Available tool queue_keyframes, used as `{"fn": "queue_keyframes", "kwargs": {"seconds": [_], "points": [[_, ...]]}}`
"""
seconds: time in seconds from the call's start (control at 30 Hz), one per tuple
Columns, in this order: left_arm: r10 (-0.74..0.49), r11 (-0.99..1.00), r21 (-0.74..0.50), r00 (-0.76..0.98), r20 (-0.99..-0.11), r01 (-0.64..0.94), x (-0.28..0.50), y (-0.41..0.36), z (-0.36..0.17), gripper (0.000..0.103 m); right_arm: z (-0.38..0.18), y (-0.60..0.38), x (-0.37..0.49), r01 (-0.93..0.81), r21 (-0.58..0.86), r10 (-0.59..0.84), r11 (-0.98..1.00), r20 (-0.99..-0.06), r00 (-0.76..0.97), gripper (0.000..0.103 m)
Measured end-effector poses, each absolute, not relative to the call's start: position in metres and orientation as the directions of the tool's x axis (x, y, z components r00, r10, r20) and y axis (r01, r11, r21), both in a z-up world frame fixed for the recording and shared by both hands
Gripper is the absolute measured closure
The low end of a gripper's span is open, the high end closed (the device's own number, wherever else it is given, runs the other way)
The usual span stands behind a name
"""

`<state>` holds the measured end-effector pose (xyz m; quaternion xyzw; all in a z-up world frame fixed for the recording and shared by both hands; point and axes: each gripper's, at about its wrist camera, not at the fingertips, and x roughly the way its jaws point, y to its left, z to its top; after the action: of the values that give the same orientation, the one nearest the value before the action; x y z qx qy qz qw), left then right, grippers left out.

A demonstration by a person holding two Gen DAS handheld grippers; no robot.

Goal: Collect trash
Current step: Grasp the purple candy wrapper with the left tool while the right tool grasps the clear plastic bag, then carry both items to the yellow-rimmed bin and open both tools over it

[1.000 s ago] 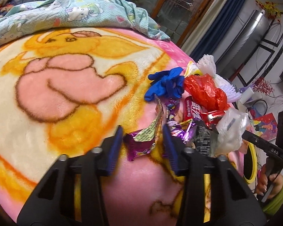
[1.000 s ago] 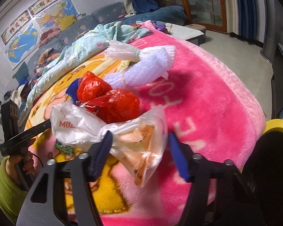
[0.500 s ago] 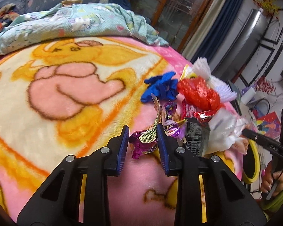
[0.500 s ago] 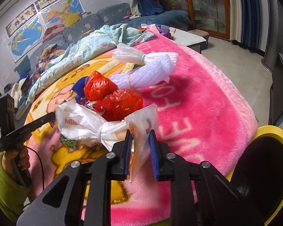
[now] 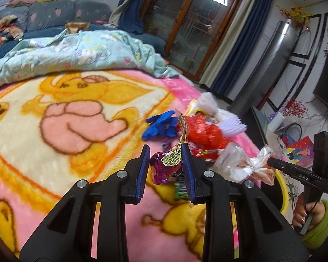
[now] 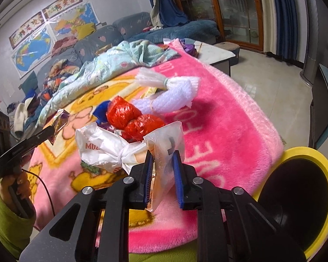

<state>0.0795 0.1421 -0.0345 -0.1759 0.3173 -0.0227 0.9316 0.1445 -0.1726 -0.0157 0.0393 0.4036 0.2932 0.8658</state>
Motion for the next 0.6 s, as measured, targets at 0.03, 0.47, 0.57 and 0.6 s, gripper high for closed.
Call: {"fn": "queue_keyframes", "kwargs": {"seconds": [0.03,0.47,0.57,0.6], "points": [[-0.158,0.938,-0.341,0.801,-0.577,-0.062,0.078,0.139,-0.032,0.080,-0.013,-0.175,0.143,-0.473,0.309,0.541,0.825,-0.671,0.506,0.085],[-0.230,0.946,-0.319,0.813,-0.535,0.058,0.070,0.085,-0.009,0.080,0.003,-0.217,0.130,-0.374,0.399,0.547,0.837,-0.636,0.544,0.086],[-0.241,0.945,-0.319,0.811,-0.533,0.071,0.071,0.078,-0.008,0.080,0.006,-0.230,0.128,-0.341,0.430,0.548,0.836,-0.624,0.557,0.086],[-0.250,0.943,-0.323,0.810,-0.531,0.079,0.072,0.075,-0.007,0.080,0.007,-0.236,0.127,-0.327,0.434,0.542,0.839,-0.619,0.568,0.086]]}}
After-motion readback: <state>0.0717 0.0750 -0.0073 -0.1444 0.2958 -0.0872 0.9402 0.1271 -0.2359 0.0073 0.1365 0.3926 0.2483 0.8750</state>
